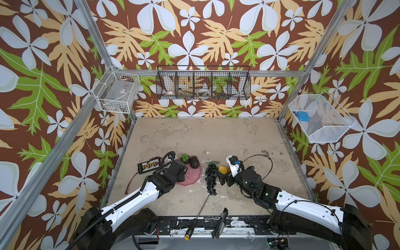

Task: Arrange fruit in a fruit bowl
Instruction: Place the fruit in the fruit bowl.

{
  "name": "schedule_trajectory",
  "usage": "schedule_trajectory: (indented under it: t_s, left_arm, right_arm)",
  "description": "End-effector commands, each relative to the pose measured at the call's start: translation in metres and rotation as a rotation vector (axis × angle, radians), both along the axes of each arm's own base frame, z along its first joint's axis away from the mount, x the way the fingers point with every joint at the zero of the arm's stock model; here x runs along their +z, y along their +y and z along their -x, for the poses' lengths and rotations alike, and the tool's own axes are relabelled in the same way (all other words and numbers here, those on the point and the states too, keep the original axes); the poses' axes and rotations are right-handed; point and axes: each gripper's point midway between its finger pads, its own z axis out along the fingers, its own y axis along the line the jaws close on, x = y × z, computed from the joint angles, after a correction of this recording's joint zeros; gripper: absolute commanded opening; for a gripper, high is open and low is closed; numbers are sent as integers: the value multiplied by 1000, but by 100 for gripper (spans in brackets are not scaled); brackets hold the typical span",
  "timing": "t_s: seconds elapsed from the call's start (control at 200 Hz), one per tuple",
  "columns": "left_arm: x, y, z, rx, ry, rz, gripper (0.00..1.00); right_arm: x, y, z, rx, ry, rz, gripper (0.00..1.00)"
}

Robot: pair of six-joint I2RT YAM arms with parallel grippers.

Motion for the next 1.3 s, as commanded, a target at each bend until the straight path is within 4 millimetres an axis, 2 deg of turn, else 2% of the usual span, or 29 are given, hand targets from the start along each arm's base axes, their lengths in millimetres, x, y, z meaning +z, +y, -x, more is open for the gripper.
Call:
schedule_trajectory:
  t_s: [0.0, 0.31, 0.455, 0.54, 0.886, 1.186, 1.296]
  left_arm:
    - [2, 2, -4, 25, -20, 1, 0]
    - [-1, 3, -5, 32, -13, -11, 0]
    - [-3, 0, -5, 22, -4, -9, 7]
    - [-4, -2, -5, 15, 2, -6, 14]
    - [3, -5, -6, 5, -12, 13, 24]
    - [16, -10, -8, -14, -32, 40, 34]
    - [27, -12, -10, -21, -51, 53, 39]
  right_arm:
    - [3, 0, -1, -11, -4, -17, 100]
    - [4, -1, -2, -15, -6, -14, 100]
    - [6, -2, -3, -22, -9, -16, 100]
    - [6, -4, -4, -35, -7, -16, 100]
    - [6, -9, -6, -69, 6, -12, 99]
    - [2, -13, -13, -98, 38, 0, 99]
    - [1, -16, -16, -115, 58, 9, 98]
